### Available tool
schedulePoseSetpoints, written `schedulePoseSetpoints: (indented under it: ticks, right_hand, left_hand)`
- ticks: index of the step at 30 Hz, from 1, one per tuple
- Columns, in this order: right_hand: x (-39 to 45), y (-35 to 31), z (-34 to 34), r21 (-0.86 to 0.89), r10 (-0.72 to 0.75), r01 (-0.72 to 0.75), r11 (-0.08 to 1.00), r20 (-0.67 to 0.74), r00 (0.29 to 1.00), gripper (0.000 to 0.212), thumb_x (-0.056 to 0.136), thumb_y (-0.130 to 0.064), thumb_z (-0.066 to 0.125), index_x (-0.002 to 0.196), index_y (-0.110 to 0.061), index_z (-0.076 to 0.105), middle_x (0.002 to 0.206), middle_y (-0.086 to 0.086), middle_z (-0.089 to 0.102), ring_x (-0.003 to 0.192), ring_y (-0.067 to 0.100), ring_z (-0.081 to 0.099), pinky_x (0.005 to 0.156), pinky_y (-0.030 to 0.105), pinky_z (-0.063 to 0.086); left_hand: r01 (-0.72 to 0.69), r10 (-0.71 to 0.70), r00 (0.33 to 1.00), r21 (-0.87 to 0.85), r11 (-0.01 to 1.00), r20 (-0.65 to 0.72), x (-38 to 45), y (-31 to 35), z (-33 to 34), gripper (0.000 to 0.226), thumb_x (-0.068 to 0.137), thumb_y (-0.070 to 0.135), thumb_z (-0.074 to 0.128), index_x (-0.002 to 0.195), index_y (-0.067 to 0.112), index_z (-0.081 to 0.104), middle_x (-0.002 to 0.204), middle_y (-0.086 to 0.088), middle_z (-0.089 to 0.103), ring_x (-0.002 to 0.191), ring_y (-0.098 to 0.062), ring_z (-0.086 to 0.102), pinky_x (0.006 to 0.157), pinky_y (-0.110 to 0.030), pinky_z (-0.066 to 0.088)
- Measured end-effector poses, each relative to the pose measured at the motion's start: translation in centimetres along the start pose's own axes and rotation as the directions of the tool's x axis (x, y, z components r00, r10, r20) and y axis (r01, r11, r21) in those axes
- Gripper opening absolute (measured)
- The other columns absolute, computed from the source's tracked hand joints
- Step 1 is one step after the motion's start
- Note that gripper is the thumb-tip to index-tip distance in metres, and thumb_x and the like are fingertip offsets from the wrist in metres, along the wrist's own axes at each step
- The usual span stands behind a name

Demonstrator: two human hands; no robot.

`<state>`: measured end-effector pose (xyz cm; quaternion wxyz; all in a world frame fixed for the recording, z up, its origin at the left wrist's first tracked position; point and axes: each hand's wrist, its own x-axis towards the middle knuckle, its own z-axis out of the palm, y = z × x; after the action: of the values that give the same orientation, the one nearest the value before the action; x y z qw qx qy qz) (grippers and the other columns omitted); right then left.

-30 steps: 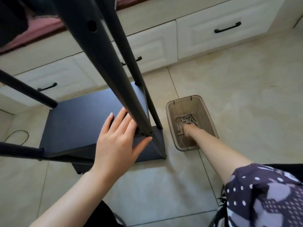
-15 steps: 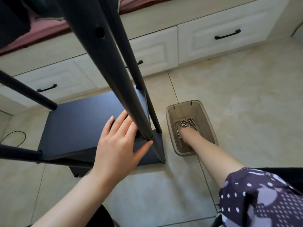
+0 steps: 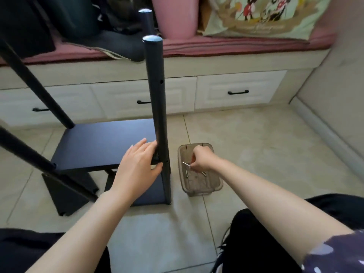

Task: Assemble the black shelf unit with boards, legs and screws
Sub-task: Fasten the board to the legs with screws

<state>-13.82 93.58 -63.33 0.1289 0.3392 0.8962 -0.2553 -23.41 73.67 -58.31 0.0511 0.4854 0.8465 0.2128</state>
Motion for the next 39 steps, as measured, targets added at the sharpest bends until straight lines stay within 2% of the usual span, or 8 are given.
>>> schedulePoseSetpoints:
  ticks: [6, 11, 14, 16, 20, 24, 29, 39]
  right_hand:
    - [-8.1, -3.2, -3.2, 0.406, -0.014, 0.039, 0.913, -0.064, 0.998, 0.009, 0.085, -0.012, 0.075, 0.080, -0.004, 0.074, 0.073, 0.009, 0.075, 0.073, 0.022, 0.075, 0.071, 0.035, 0.062]
    - [-11.8, -4.7, -2.4, 0.567, 0.006, -0.004, 0.824, -0.002, 1.000, 0.008, 0.085, -0.011, 0.075, 0.084, -0.004, 0.071, 0.072, 0.008, 0.075, 0.066, 0.014, 0.074, 0.066, 0.027, 0.060]
    - [-12.0, -5.3, -1.7, 0.588, 0.035, -0.001, 0.809, -0.048, 0.998, 0.007, 0.085, -0.009, 0.075, 0.084, -0.005, 0.070, 0.074, 0.008, 0.075, 0.067, 0.015, 0.074, 0.066, 0.028, 0.061]
    - [-11.7, -5.5, -1.4, 0.607, 0.052, 0.011, 0.795, -0.086, 0.995, 0.005, 0.085, -0.009, 0.074, 0.084, -0.006, 0.070, 0.073, 0.008, 0.075, 0.069, 0.017, 0.074, 0.066, 0.028, 0.061]
    - [-10.7, -5.4, -0.6, 0.627, 0.077, 0.009, 0.779, -0.110, 0.991, 0.006, 0.086, -0.010, 0.074, 0.085, -0.007, 0.069, 0.072, 0.006, 0.075, 0.068, 0.016, 0.074, 0.070, 0.031, 0.062]
    - [-9.7, -5.1, 0.2, 0.600, 0.096, 0.021, 0.800, -0.162, 0.982, 0.006, 0.086, -0.010, 0.073, 0.083, -0.009, 0.068, 0.069, 0.006, 0.074, 0.068, 0.018, 0.074, 0.071, 0.036, 0.062]
    - [-8.8, -4.7, 0.5, 0.601, 0.095, 0.044, 0.798, -0.197, 0.976, 0.008, 0.086, -0.007, 0.072, 0.079, -0.010, 0.067, 0.066, 0.007, 0.073, 0.065, 0.020, 0.073, 0.069, 0.037, 0.062]
    - [-8.3, -5.0, 1.2, 0.635, 0.102, 0.051, 0.771, -0.202, 0.974, 0.009, 0.089, -0.010, 0.071, 0.081, -0.011, 0.067, 0.070, 0.004, 0.073, 0.065, 0.017, 0.072, 0.070, 0.035, 0.062]
  left_hand:
    - [0.177, -0.314, 0.913, -0.442, 0.879, -0.260, -3.0, 1.2, 0.9, 0.011, 0.091, 0.020, 0.070, 0.100, 0.024, 0.065, 0.091, 0.013, 0.070, 0.091, -0.007, 0.064, 0.075, -0.020, 0.046]
    - [0.463, -0.630, 0.766, -0.787, 0.407, 0.125, -3.7, -0.3, 2.2, 0.014, 0.092, 0.033, 0.070, 0.086, 0.021, 0.069, 0.071, 0.009, 0.073, 0.080, -0.013, 0.067, 0.072, -0.027, 0.052]
    - [0.516, -0.625, 0.682, -0.855, 0.045, 0.379, -3.3, -1.3, 2.9, 0.019, 0.091, 0.034, 0.074, 0.094, 0.016, 0.068, 0.089, 0.001, 0.075, 0.090, -0.018, 0.070, 0.079, -0.032, 0.054]
    - [0.487, -0.613, 0.670, -0.871, -0.061, 0.418, -3.0, -1.6, 3.4, 0.020, 0.089, 0.035, 0.076, 0.096, 0.018, 0.068, 0.099, -0.001, 0.074, 0.097, -0.018, 0.069, 0.087, -0.033, 0.054]
    - [0.410, -0.562, 0.707, -0.896, -0.168, 0.429, -2.2, -1.4, 4.0, 0.020, 0.089, 0.035, 0.076, 0.102, 0.021, 0.069, 0.108, 0.001, 0.073, 0.104, -0.014, 0.066, 0.097, -0.035, 0.046]
    - [0.383, -0.490, 0.746, -0.892, -0.240, 0.452, -1.5, -0.9, 4.5, 0.029, 0.090, 0.031, 0.075, 0.113, 0.014, 0.070, 0.098, 0.002, 0.079, 0.087, -0.010, 0.075, 0.075, -0.023, 0.054]
    - [0.380, -0.450, 0.760, -0.882, -0.278, 0.469, -0.9, -0.1, 4.9, 0.035, 0.094, 0.024, 0.070, 0.122, 0.003, 0.069, 0.116, -0.014, 0.074, 0.114, -0.029, 0.069, 0.105, -0.042, 0.051]
    - [0.328, -0.439, 0.789, -0.899, -0.290, 0.429, -0.7, 0.1, 5.3, 0.024, 0.096, 0.018, 0.065, 0.113, 0.002, 0.071, 0.101, -0.010, 0.074, 0.095, -0.021, 0.070, 0.096, -0.036, 0.053]
